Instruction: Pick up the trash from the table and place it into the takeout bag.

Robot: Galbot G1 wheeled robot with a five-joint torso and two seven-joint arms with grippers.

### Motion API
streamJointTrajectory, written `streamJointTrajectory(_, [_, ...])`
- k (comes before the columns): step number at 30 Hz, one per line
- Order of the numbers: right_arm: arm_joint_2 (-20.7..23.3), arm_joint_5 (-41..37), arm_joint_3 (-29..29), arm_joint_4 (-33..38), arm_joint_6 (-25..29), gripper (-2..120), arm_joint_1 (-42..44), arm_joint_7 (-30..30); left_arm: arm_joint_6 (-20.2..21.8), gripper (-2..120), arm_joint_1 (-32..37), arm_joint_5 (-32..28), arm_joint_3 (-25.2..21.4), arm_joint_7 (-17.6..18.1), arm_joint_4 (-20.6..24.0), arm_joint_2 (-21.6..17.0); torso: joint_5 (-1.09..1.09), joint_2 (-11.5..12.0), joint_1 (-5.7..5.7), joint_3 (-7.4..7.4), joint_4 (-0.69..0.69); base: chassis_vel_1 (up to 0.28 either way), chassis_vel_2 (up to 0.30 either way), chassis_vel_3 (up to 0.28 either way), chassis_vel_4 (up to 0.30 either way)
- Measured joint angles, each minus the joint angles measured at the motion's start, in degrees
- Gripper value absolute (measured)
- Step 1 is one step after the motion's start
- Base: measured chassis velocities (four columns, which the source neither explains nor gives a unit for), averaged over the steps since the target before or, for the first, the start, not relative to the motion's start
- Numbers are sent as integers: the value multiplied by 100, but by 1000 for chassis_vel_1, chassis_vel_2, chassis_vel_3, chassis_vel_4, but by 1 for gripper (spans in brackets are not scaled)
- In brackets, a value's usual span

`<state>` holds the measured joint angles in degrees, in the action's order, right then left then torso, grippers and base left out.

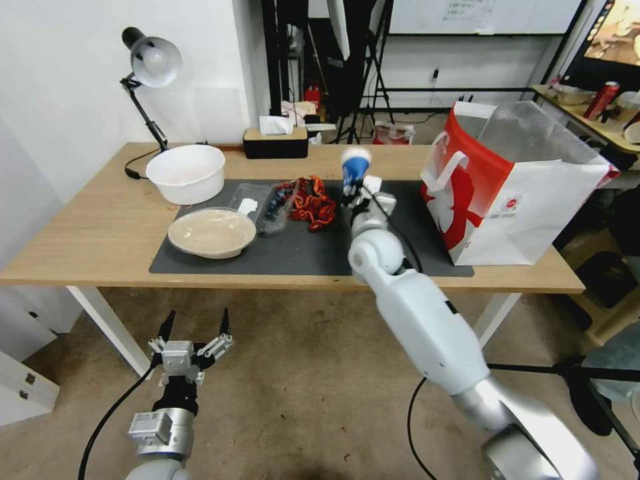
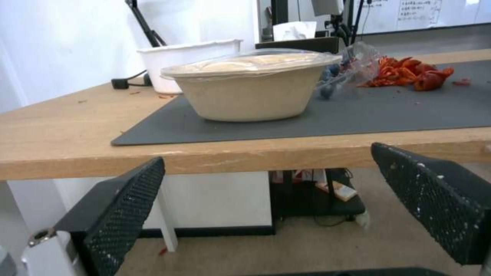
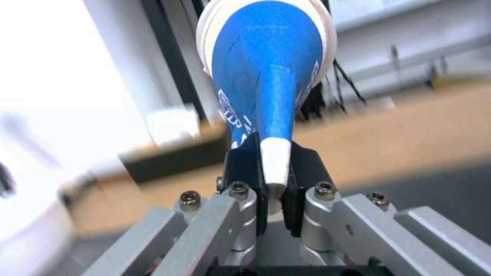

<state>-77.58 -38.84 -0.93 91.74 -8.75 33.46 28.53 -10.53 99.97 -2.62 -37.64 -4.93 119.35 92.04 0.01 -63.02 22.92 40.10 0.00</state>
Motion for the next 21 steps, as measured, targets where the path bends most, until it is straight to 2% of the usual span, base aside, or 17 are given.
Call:
streamJointTrajectory(4, [216,126,-298,672,55,4,116,-168,0,100,-6,7,5,1,-1,5,0,0,0,0,-1,0,0,0,0])
streamJointTrajectory(6, [253,167,-360,794,37,4,128,-174,0,100,-7,10,7,1,-2,6,0,0,0,0,-1,0,0,0,0])
streamJointTrajectory(9, [527,500,-832,1491,-329,4,155,-57,0,100,-10,41,22,1,-13,8,0,0,0,0,-1,0,0,0,0])
streamJointTrajectory(13, [791,818,-1194,1855,-738,4,136,242,0,100,-19,62,35,1,-24,9,-1,0,0,0,-1,0,0,0,0])
streamJointTrajectory(18, [975,1154,-1554,1935,-1143,4,180,523,1,100,-28,81,60,1,-31,9,1,0,0,0,0,0,0,0,0])
streamJointTrajectory(21, [1050,1453,-1974,1803,-1321,4,267,648,10,100,-30,90,86,0,-31,9,2,0,0,0,0,0,0,0,0])
